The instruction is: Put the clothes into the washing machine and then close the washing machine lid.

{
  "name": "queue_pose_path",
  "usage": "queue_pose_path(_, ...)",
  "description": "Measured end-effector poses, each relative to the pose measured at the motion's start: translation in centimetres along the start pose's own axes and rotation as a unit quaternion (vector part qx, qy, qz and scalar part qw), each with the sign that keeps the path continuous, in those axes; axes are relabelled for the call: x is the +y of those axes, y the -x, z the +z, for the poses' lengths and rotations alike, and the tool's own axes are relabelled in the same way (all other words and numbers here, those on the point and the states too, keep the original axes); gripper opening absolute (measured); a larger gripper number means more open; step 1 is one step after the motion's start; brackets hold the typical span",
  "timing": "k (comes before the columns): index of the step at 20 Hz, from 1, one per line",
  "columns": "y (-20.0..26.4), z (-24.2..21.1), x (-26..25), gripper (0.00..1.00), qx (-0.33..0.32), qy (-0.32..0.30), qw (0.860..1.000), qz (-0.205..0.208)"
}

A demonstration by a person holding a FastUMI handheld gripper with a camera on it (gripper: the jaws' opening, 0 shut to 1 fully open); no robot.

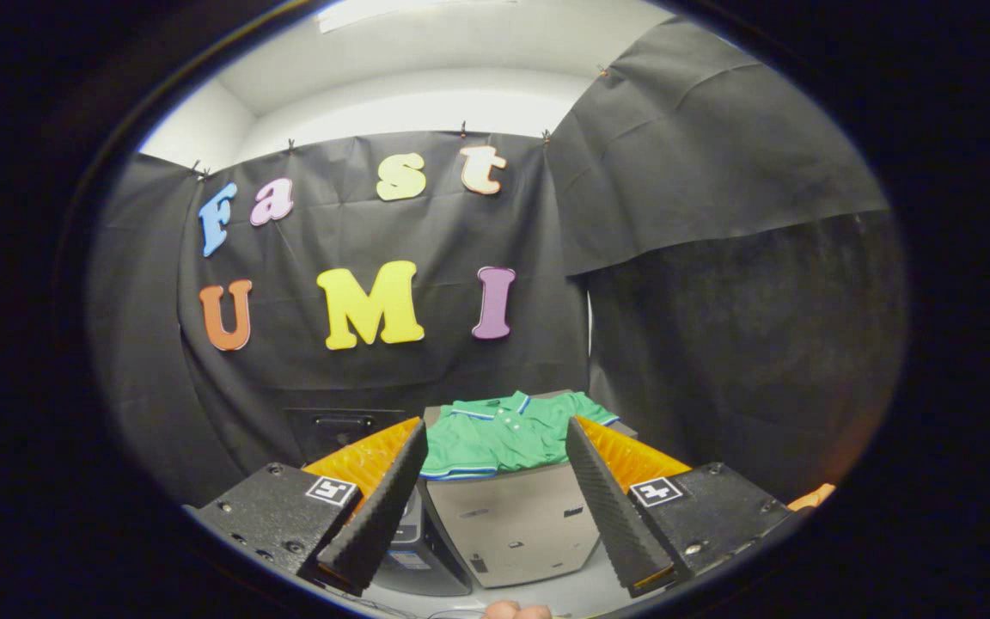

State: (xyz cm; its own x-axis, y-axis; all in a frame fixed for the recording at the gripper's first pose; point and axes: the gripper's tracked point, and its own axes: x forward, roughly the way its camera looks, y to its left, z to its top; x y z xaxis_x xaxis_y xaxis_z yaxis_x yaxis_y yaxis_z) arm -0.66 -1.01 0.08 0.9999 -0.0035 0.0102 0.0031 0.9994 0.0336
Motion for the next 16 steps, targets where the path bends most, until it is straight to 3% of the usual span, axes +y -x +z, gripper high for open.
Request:
queue_pose_path(10, -0.7, 1.0, 0.5, 1.00, 0.008, 0.010, 1.000, -0.004)
queue_pose_path(16, -3.5, 2.8, -0.8, 1.00, 0.007, 0.027, 0.999, -0.020)
